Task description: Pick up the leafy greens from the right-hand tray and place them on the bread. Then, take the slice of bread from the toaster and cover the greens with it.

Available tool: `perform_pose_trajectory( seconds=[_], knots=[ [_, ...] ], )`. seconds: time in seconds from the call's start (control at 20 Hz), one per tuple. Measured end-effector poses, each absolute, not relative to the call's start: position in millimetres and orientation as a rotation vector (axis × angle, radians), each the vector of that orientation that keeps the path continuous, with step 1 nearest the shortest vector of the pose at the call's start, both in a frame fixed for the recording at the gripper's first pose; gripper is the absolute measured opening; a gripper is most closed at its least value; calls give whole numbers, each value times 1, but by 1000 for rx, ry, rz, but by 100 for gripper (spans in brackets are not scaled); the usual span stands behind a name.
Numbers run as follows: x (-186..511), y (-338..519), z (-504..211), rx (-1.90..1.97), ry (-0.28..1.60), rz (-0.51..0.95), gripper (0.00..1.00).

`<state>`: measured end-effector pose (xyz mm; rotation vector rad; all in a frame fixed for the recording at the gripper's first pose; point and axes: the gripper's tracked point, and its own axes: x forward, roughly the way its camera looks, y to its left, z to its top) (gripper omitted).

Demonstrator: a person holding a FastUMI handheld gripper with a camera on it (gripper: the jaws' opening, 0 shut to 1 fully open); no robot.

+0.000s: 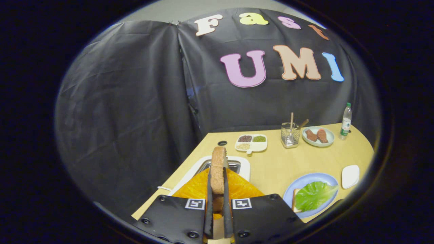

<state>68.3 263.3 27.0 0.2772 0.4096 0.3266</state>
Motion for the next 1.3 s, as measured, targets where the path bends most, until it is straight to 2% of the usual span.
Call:
perform_pose_trajectory(
  seconds=[0.35,0.55,0.75,1.3],
  knots=[
    [52,211,109,426,287,305,15],
    [48,178,117,459,275,274,15],
    [49,146,93,475,291,228,15],
    [72,51,-39,602,352,26,15]
  ],
)
